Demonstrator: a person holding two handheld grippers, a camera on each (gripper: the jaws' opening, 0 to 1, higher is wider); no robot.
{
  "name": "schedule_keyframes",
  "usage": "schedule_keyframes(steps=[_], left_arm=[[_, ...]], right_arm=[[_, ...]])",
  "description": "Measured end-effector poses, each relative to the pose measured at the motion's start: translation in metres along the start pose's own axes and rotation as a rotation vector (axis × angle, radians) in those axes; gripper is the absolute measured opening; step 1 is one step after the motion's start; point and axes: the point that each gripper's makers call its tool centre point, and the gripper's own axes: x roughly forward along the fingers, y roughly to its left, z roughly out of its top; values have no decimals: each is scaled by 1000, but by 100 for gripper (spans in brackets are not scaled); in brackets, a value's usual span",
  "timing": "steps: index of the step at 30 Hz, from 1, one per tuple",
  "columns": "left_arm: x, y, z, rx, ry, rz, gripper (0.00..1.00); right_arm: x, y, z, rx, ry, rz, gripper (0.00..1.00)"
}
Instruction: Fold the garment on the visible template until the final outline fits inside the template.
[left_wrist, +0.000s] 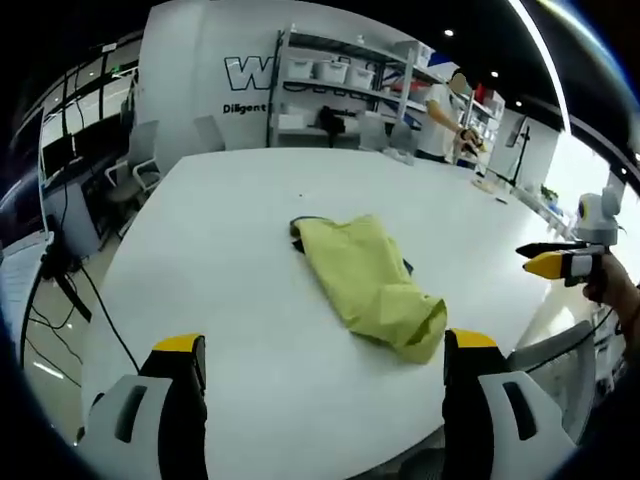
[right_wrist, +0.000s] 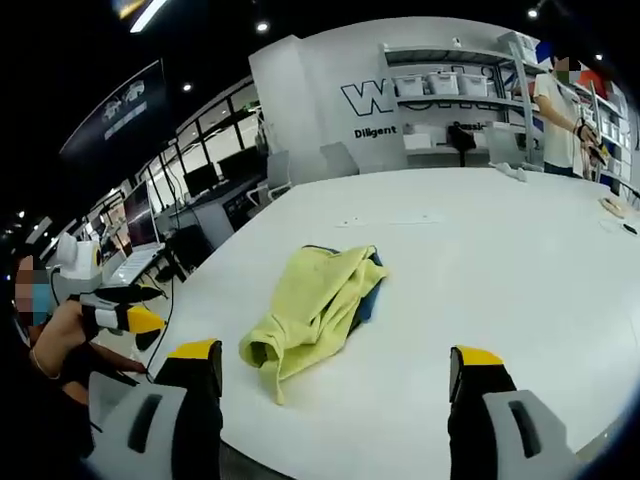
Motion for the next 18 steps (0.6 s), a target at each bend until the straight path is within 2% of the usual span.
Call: schedule_keyframes(steps=[18], left_arm=[[-3, 1, 0, 5, 3, 3, 96]], right_arm=[[0, 6, -7, -14, 19, 11, 93]])
